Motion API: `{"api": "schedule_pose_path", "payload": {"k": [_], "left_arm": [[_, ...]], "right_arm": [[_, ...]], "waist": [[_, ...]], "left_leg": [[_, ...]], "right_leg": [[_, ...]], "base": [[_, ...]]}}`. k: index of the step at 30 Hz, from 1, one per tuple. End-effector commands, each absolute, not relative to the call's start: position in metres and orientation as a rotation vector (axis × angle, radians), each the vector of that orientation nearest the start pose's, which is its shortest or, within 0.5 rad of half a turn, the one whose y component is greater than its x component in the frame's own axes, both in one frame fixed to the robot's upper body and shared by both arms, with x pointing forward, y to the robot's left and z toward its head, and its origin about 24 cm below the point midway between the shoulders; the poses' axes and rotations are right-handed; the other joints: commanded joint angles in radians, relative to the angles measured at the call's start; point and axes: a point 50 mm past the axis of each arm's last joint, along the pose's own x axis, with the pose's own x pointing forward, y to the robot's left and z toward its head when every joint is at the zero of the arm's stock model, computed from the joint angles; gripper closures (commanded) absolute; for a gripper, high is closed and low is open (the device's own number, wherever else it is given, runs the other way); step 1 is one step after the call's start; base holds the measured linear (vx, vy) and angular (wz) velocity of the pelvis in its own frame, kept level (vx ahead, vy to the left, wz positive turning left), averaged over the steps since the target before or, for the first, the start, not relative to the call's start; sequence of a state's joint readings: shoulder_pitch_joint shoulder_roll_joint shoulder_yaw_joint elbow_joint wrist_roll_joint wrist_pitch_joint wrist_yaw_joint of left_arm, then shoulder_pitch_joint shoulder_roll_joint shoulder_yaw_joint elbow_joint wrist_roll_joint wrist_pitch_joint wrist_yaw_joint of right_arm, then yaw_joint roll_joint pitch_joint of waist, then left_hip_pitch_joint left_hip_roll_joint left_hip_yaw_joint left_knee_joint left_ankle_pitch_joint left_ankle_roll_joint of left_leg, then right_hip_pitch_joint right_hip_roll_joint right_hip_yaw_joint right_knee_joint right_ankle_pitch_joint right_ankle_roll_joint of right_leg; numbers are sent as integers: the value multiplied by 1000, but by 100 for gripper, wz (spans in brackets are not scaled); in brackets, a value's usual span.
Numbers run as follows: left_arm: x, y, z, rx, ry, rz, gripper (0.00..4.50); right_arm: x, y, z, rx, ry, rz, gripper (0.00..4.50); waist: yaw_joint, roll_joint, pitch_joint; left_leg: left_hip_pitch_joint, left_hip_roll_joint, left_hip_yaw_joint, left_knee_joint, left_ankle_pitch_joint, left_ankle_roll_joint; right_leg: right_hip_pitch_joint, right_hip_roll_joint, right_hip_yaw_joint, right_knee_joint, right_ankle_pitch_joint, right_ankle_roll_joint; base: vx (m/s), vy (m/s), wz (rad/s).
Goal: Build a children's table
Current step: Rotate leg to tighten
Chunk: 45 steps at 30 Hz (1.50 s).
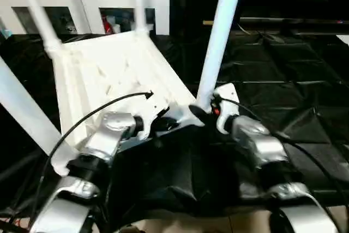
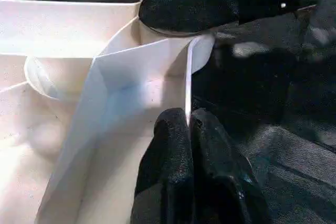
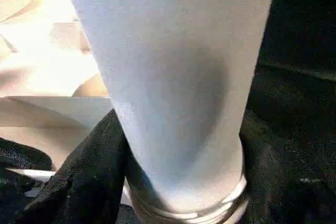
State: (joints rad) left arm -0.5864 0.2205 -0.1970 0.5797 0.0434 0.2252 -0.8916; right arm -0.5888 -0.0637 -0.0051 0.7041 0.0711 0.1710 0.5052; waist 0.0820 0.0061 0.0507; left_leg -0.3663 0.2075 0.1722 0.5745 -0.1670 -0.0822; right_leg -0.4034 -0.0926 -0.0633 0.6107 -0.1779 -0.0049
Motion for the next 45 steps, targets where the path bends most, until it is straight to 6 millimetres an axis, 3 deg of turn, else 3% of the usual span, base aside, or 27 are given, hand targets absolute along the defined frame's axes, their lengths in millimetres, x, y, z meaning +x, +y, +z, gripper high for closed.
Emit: {"api": "schedule_pose_path", "payload": {"k": [1,3,9,16,21,26,29,31,32,34,38,40,41,42,44,45], "left_arm": [[328,65,67,247,274,-1135,450],[325,66,65,252,279,-1163,450],[318,76,64,289,271,-1250,450],[309,97,59,332,316,-1349,450],[307,112,58,359,343,-1379,450],[304,126,59,370,372,-1421,450],[303,126,58,372,374,-1425,450],[303,126,58,369,377,-1427,450],[303,125,58,369,377,-1428,450],[304,124,58,364,374,-1426,450],[305,122,59,346,362,-1402,450],[309,119,61,322,342,-1351,450],[311,117,62,314,334,-1329,450],[311,117,62,314,333,-1328,450],[318,110,64,293,317,-1263,450],[320,107,64,290,313,-1238,450]], "right_arm": [[324,-47,25,66,371,835,146],[325,-49,28,89,368,857,111],[319,-62,31,2,377,1022,61],[304,-98,39,-86,422,1309,61],[302,-114,43,-105,458,1369,61],[301,-124,47,-125,487,1405,102],[300,-123,47,-125,489,1410,132],[299,-121,47,-117,488,1421,144],[298,-121,47,-113,488,1425,155],[297,-120,46,-104,491,1432,170],[296,-118,44,-90,484,1415,179],[302,-113,42,-71,457,1328,180],[305,-112,40,-68,450,1279,180],[305,-111,40,-67,449,1276,180],[318,-106,33,-66,429,1063,180],[322,-104,30,-64,424,980,181]], "waist": [[-1,-2,-62],[0,-1,-62],[2,-1,-63],[16,-1,-67],[25,-3,-64],[29,-8,-64],[29,-7,-64],[29,-15,-65],[30,-11,-65],[30,-15,-65],[32,-16,-65],[31,-9,-64],[29,-11,-63],[24,-14,-61],[20,-13,-59],[9,-15,-57]], "left_leg": [[8,13,1,-70,-272,-4],[8,13,1,-71,-276,0],[5,15,-1,-71,-272,10],[7,20,7,-60,-210,49],[10,21,7,-64,-246,37],[10,24,6,-64,-235,32],[9,22,6,-64,-226,30],[8,22,7,-63,-215,33],[9,22,7,-63,-212,33],[8,22,7,-62,-205,36],[8,22,8,-62,-203,36],[9,22,7,-63,-209,31],[8,21,8,-64,-216,27],[8,20,6,-66,-237,17],[12,19,4,-69,-257,-3],[7,16,-1,-73,-280,-19]], "right_leg": [[43,-44,36,-84,-281,-173],[43,-44,37,-85,-290,-172],[48,-43,36,-82,-262,-175],[51,-39,36,-64,-115,-238],[48,-44,36,-70,-191,-228],[46,-45,37,-69,-210,-220],[47,-44,37,-67,-195,-224],[48,-44,37,-66,-186,-224],[47,-45,37,-65,-187,-224],[48,-45,37,-64,-183,-223],[47,-45,37,-65,-193,-217],[46,-46,37,-66,-199,-217],[46,-45,38,-69,-208,-214],[45,-47,37,-73,-243,-208],[40,-51,38,-79,-312,-187],[44,-52,35,-84,-368,-171]], "base": [[0,0,0],[0,0,0],[0,0,0],[0,0,0],[0,0,0],[0,0,0],[0,0,0],[0,0,0],[0,0,0],[0,0,0],[0,0,0],[0,0,0],[0,0,0],[0,0,0],[0,0,0],[0,0,0]]}}
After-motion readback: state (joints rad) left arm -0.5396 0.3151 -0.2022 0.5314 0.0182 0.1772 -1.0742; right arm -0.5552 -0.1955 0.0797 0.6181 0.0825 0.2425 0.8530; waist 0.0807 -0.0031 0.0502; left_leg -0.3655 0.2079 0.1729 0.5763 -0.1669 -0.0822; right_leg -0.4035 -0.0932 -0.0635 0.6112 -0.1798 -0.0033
